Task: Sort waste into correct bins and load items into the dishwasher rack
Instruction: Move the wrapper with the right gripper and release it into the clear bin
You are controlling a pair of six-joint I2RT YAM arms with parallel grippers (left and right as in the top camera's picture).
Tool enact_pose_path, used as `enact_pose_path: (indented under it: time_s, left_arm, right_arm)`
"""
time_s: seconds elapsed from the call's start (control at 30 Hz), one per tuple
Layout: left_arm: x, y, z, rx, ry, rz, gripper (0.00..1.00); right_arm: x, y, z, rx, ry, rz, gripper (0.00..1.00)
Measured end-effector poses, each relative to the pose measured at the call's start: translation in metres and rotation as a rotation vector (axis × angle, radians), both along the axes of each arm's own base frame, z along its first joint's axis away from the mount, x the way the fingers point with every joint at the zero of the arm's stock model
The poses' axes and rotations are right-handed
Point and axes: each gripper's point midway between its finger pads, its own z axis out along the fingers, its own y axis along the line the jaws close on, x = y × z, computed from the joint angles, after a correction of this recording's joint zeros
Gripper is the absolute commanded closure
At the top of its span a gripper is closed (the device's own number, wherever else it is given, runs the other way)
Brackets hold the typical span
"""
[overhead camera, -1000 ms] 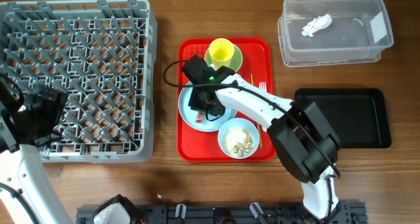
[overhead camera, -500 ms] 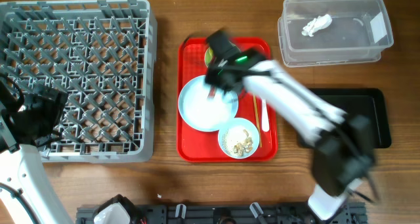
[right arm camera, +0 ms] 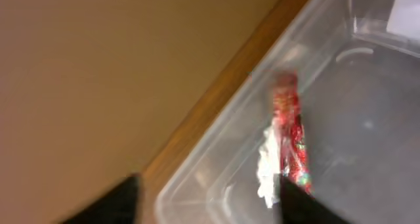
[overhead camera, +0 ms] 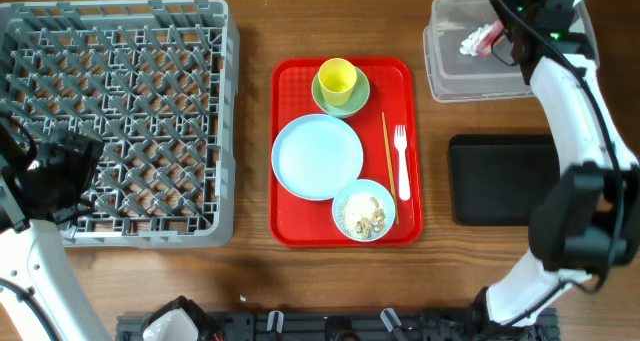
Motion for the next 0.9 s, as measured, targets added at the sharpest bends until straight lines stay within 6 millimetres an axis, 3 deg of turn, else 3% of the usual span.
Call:
enact_pose_path:
  time_s: [0.07, 0.13, 0.2, 0.3, 0.33, 0.37, 0.53, 0.6, 0.67, 0.77, 0.9]
  left_arm:
    - [0.000, 0.000, 0.000, -0.001, 0.000, 0.000, 0.00]
    - [0.000, 0.000, 0.000, 0.000, 0.001, 0.000, 0.00]
    - [0.000, 0.000, 0.000, 0.000, 0.001, 0.000, 0.00]
    - [0.000, 0.000, 0.000, -0.001, 0.000, 0.000, 0.00]
    - [0.000, 0.000, 0.000, -0.001, 0.001, 0.000, 0.00]
    - [0.000, 0.000, 0.000, -0.001, 0.000, 0.000, 0.00]
    - [0.000, 0.000, 0.000, 0.000, -0.001, 0.000, 0.00]
    - [0.000, 0.000, 0.000, -0.001, 0.001, 0.000, 0.00]
    - [0.000, 0.000, 0.000, 0.000, 0.000, 0.000, 0.00]
    - [0.000, 0.000, 0.000, 0.000, 0.000, 0.000, 0.00]
    - [0.000, 0.000, 0.000, 0.000, 0.000, 0.000, 0.00]
  right_arm:
    - [0.004, -0.006, -0.023, 0.017, 0.036, 0.014, 0.00]
    - [0.005, -0.005, -0.030, 0.053, 0.044, 0.053, 0.00]
    - [0.005, 0.002, -0.024, 0.100, 0.026, 0.129, 0.00]
    - [-0.006, 0.021, 0.002, 0.164, -0.007, 0.286, 0.00]
    - [-0.018, 0.034, 0.027, 0.167, -0.035, 0.360, 0.00]
    - [-0.035, 0.042, 0.038, 0.160, -0.009, 0.399, 0.00]
    - [-0.142, 0.063, 0.076, 0.086, 0.163, 0.512, 0.00]
    - [-0.190, 0.071, 0.067, 0.092, 0.299, 0.562, 0.00]
    - [-0.217, 0.077, 0.051, 0.125, 0.415, 0.598, 0.01]
    - [-0.238, 0.095, 0.028, 0.162, 0.510, 0.694, 0.00]
    - [-0.249, 0.146, 0.017, 0.171, 0.521, 0.896, 0.00]
